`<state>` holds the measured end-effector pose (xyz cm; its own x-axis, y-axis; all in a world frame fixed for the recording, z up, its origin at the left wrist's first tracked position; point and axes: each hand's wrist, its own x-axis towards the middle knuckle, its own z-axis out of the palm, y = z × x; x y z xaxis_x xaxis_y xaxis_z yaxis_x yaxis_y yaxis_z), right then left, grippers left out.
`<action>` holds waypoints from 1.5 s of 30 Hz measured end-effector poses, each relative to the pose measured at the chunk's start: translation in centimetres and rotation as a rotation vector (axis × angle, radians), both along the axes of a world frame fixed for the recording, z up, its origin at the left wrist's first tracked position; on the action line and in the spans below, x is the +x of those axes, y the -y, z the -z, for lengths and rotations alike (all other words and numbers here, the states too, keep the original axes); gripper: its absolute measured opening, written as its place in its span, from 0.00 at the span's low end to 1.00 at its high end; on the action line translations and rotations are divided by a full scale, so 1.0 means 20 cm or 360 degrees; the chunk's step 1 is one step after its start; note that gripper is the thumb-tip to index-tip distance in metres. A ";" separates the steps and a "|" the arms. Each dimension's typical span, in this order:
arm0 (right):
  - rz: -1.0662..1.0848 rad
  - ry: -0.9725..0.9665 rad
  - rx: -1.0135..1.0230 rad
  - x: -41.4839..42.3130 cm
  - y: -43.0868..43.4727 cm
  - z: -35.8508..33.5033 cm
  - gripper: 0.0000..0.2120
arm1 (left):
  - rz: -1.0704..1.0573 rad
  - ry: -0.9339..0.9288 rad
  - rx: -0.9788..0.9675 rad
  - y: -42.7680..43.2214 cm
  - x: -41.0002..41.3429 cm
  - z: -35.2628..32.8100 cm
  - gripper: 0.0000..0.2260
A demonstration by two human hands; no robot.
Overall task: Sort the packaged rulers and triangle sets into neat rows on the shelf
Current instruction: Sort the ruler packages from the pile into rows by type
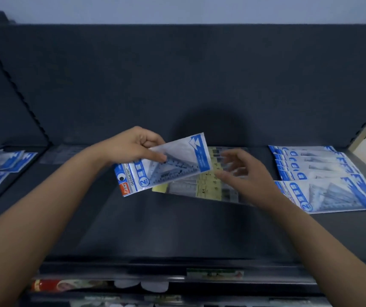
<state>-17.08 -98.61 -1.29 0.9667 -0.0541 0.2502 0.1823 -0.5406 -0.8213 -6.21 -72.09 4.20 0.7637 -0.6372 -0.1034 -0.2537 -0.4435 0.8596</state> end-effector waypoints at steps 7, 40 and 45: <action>-0.0287 -0.0182 0.0322 0.18 -0.54 -0.05 0.17 | 0.0040 -0.0007 0.0275 -0.31 0.00 0.05 0.08; 0.0582 -0.0342 0.0081 -0.27 0.23 -0.13 0.03 | 0.0494 0.0239 0.0192 0.54 -0.14 0.08 0.11; 0.0578 -0.0325 -0.0031 -0.39 0.86 -0.03 0.04 | 0.0303 0.0287 0.0276 1.10 -0.35 0.20 0.12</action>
